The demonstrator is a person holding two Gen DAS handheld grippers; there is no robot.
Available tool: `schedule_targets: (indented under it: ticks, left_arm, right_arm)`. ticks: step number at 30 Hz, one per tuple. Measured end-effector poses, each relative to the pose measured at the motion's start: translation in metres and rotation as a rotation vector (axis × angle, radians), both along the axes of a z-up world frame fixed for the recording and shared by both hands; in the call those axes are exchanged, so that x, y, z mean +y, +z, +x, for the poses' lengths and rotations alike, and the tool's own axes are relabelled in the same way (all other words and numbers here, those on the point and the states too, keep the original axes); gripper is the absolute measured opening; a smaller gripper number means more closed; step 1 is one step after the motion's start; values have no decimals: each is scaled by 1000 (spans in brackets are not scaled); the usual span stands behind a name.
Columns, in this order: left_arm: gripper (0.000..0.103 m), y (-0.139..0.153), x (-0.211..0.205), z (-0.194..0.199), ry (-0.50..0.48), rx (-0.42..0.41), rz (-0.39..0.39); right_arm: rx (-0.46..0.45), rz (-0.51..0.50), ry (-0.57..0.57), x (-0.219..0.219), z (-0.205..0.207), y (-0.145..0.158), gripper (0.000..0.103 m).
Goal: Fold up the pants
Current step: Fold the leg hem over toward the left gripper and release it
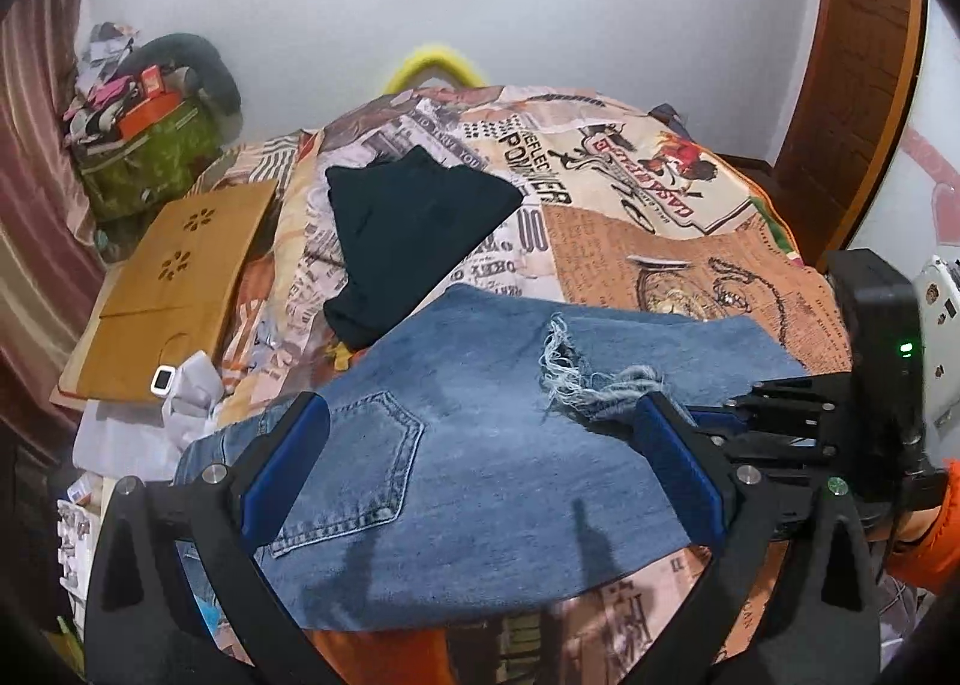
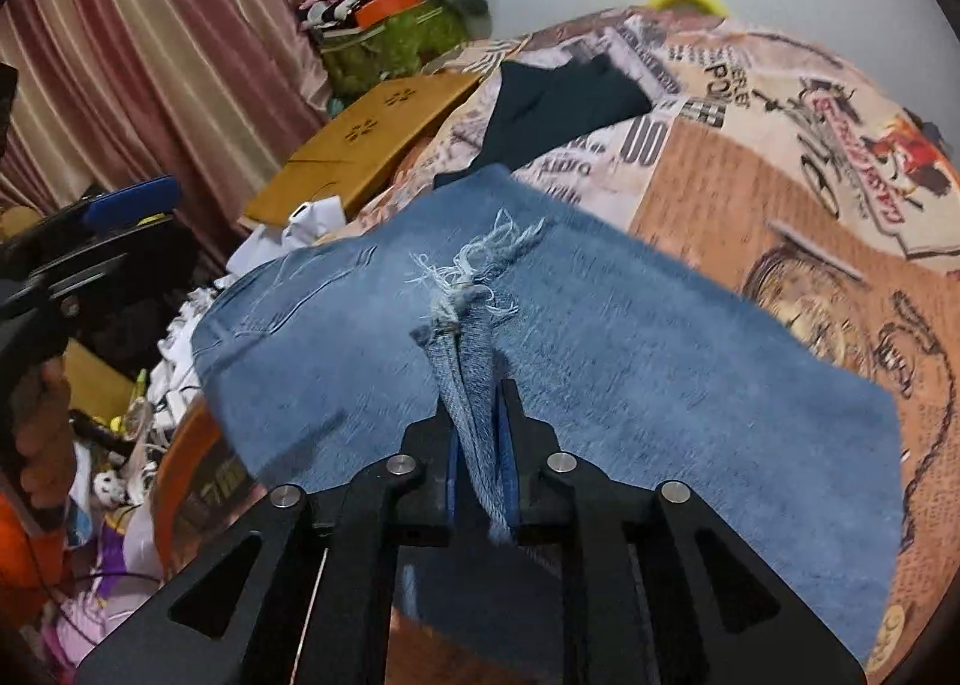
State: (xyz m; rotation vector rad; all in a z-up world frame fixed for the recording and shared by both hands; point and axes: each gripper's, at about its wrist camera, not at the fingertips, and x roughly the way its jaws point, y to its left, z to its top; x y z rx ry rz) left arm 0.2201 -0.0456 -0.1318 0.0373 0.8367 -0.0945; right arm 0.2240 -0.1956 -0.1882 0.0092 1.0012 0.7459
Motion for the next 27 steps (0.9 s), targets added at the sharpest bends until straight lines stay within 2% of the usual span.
schedule_targets:
  ticks: [3, 7, 10, 14, 18, 21, 24, 27]
  left_arm:
    - [102, -1, -1, 4, 3, 10, -2]
    - [102, 2, -9, 14, -8, 9, -7]
    - [102, 6, -22, 24, -32, 8, -12]
    - [102, 4, -46, 45, -81, 34, -33]
    - [102, -8, -70, 71, -114, 81, -25]
    - [102, -23, -83, 88, -128, 134, -16]
    - [102, -45, -96, 103, -140, 209, -10]
    - [102, -70, -101, 111, -142, 273, 35]
  right_arm:
    - [19, 16, -1, -10, -2, 9, 28]
    - [-51, 59, -48, -39, -5, 33, 44]
    - [-94, 77, -102, -64, 2, 48, 45]
    - [-136, 50, -182, -94, 17, 56, 46]
    - [-105, 33, -222, -112, 34, 47, 52]
    - [-49, 25, -234, -119, 44, 26, 59]
    - [10, -8, -223, -123, 51, 4, 60]
    - [68, -63, -225, -121, 52, -20, 60]
